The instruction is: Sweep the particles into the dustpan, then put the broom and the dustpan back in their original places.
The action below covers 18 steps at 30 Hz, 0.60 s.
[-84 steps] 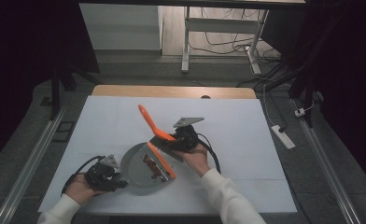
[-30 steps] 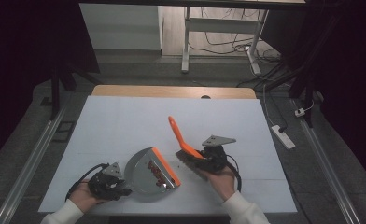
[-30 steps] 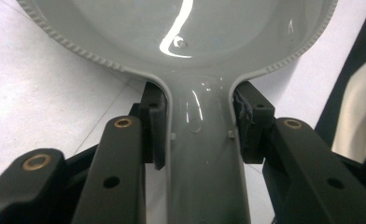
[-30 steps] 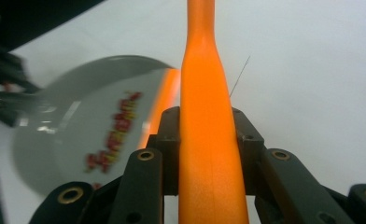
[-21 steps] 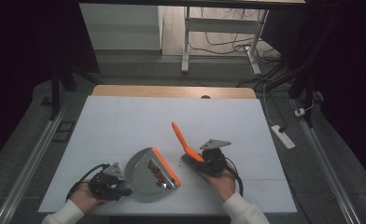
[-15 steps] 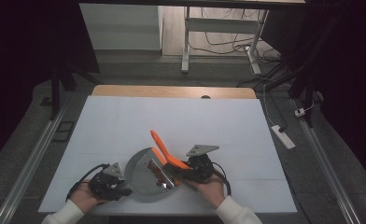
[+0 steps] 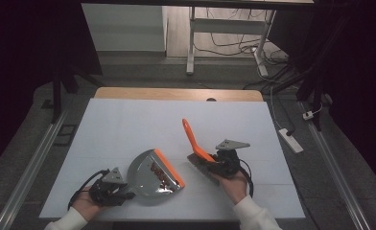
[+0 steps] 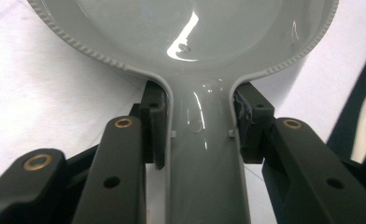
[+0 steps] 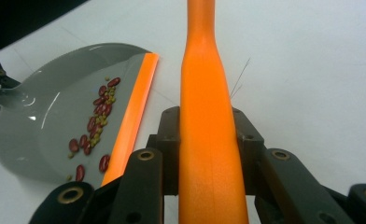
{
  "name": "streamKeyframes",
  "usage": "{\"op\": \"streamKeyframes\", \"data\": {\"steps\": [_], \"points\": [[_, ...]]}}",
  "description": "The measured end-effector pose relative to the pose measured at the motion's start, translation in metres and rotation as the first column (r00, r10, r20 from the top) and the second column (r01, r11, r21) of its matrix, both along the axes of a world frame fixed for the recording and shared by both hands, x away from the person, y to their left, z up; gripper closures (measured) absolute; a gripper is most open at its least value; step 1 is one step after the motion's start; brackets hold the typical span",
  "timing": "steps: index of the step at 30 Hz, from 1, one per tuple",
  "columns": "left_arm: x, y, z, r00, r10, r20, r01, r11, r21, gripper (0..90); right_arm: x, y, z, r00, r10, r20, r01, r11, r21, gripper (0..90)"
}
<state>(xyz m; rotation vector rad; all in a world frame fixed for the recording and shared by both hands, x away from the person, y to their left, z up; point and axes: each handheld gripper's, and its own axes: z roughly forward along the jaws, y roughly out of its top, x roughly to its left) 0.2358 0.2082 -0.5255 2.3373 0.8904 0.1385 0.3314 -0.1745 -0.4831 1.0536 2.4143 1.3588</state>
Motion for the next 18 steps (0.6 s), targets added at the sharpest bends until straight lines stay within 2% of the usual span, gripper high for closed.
{"op": "streamKeyframes", "data": {"steps": [5,6,9,11,14,18], "points": [[-0.001,0.007,0.006,0.9976,0.068,0.012,-0.067,0.9960,-0.058,62.2,-0.004,-0.014,0.008,0.9986,0.023,0.048,-0.024,0.999,0.023,70.1],[-0.001,0.007,0.007,0.9955,0.094,0.012,-0.093,0.9925,-0.079,62.2,-0.005,-0.017,0.010,0.9978,0.027,0.060,-0.029,0.999,0.028,70.1],[0.000,0.010,0.010,0.9894,0.145,0.014,-0.143,0.9846,-0.102,62.1,-0.009,-0.029,0.015,0.9938,0.038,0.104,-0.042,0.999,0.030,70.1],[0.000,0.010,0.013,0.9825,0.185,0.020,-0.181,0.9765,-0.116,62.1,-0.011,-0.035,0.018,0.9912,0.046,0.124,-0.049,0.998,0.025,70.1],[0.001,0.009,0.014,0.9755,0.219,0.023,-0.214,0.9686,-0.126,62.1,-0.014,-0.042,0.019,0.9916,0.043,0.122,-0.046,0.999,0.026,70.1],[0.004,0.008,0.015,0.9689,0.245,0.031,-0.240,0.9624,-0.128,62.1,-0.018,-0.050,0.019,0.9916,0.047,0.120,-0.050,0.999,0.020,70.1]]}}
